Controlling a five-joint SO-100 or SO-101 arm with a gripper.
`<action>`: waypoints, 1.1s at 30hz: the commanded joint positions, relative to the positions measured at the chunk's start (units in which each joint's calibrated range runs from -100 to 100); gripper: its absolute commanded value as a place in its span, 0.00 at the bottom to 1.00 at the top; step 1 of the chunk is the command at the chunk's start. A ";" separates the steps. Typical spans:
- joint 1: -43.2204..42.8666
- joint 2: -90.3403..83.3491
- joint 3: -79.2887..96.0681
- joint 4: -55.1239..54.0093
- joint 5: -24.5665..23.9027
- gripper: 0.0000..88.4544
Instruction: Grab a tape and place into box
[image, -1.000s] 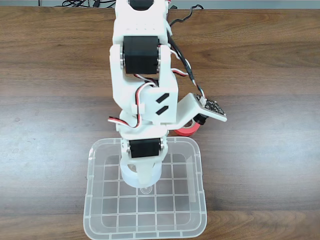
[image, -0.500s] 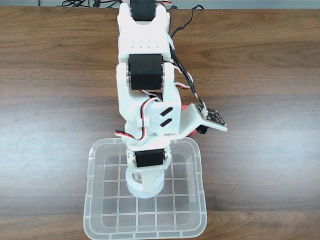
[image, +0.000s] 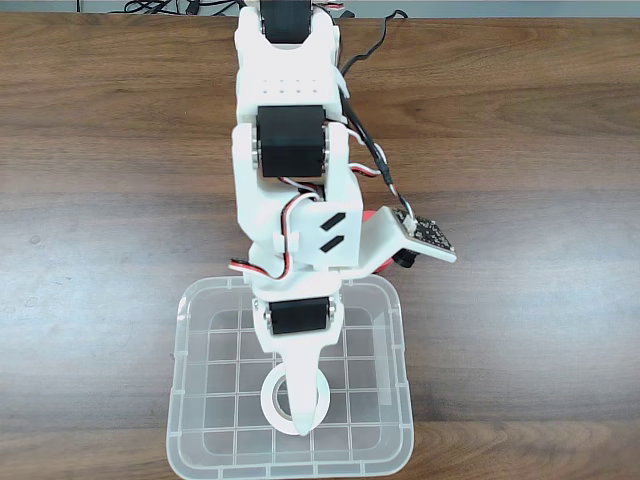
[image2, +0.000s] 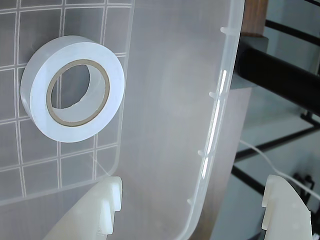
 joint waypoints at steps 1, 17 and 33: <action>0.77 -2.87 -4.62 1.80 -0.26 0.32; -0.10 -16.87 -6.54 22.86 -0.47 0.03; -0.10 -54.28 23.77 25.25 0.00 0.03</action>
